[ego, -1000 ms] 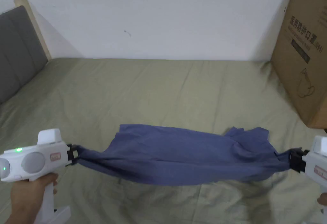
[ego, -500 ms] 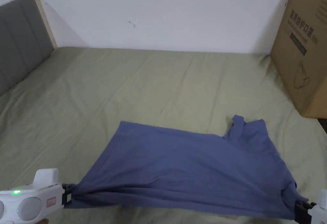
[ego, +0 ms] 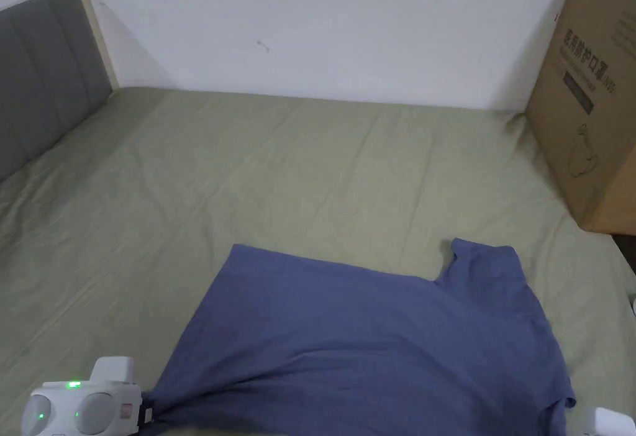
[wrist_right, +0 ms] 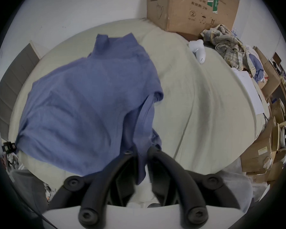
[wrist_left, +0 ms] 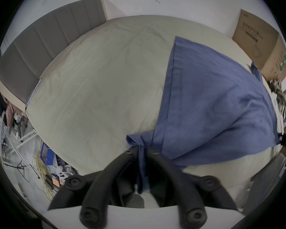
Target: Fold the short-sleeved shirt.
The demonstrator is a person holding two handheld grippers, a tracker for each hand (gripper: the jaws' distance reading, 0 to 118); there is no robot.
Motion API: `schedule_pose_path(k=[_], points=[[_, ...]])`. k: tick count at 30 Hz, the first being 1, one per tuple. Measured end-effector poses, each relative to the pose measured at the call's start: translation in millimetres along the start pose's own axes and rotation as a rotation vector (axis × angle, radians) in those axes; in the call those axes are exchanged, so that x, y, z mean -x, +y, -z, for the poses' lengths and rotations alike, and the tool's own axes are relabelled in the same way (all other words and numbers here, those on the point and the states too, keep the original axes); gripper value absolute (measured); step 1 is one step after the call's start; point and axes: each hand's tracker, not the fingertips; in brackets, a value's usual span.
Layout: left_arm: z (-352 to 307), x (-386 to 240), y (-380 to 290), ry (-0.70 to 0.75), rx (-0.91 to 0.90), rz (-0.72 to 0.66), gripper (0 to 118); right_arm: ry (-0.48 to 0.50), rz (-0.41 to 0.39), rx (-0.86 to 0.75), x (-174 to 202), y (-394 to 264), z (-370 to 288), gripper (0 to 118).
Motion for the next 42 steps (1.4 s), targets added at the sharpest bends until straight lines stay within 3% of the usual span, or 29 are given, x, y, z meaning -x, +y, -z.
schedule_pose_path(k=[1, 4, 5, 8, 12, 15, 17, 18, 19, 20, 21, 22, 31, 37, 42], points=[[-5, 0, 3, -0.008, -0.003, -0.020, 23, -0.003, 0.016, -0.027, 0, 5, -7, 20], [-39, -8, 18, -0.079, -0.108, -0.071, 87, 0.031, 0.021, -0.184, 3, 27, -41, 84], [-53, -14, 26, -0.095, -0.163, -0.084, 99, 0.066, 0.022, -0.259, 6, 39, -60, 86], [-82, -28, 50, -0.169, -0.345, -0.077, 102, 0.093, 0.015, -0.435, 18, 66, -106, 86], [-136, -61, 75, -0.165, -0.620, -0.008, 102, 0.063, -0.025, -0.684, 41, 85, -159, 86], [-180, -97, 79, -0.142, -0.781, 0.052, 100, 0.032, -0.058, -0.827, 57, 87, -188, 86], [-190, -109, 80, -0.133, -0.856, 0.072, 87, 0.002, -0.078, -0.879, 66, 84, -199, 82], [-179, -109, 84, -0.134, -0.883, 0.089, 75, -0.008, -0.088, -0.906, 69, 82, -202, 78], [-181, -113, 84, -0.134, -0.909, 0.100, 45, -0.020, -0.094, -0.925, 72, 80, -204, 64], [-183, -118, 83, -0.137, -0.936, 0.111, 16, -0.030, -0.099, -0.934, 73, 79, -205, 43], [-183, -121, 83, -0.153, -0.929, 0.114, 1, -0.032, -0.103, -0.950, 74, 77, -207, 13], [-179, -122, 86, -0.176, -0.929, 0.118, 0, -0.035, -0.107, -0.957, 76, 76, -207, 0], [-146, -138, 122, -0.208, -0.834, 0.174, 0, -0.016, -0.117, -0.931, 72, 92, -189, 0], [-88, -147, 182, -0.233, -0.673, 0.225, 0, -0.016, -0.130, -0.888, 68, 120, -162, 0], [-19, -152, 236, -0.248, -0.440, 0.206, 0, -0.034, -0.148, -0.838, 66, 145, -129, 0]])
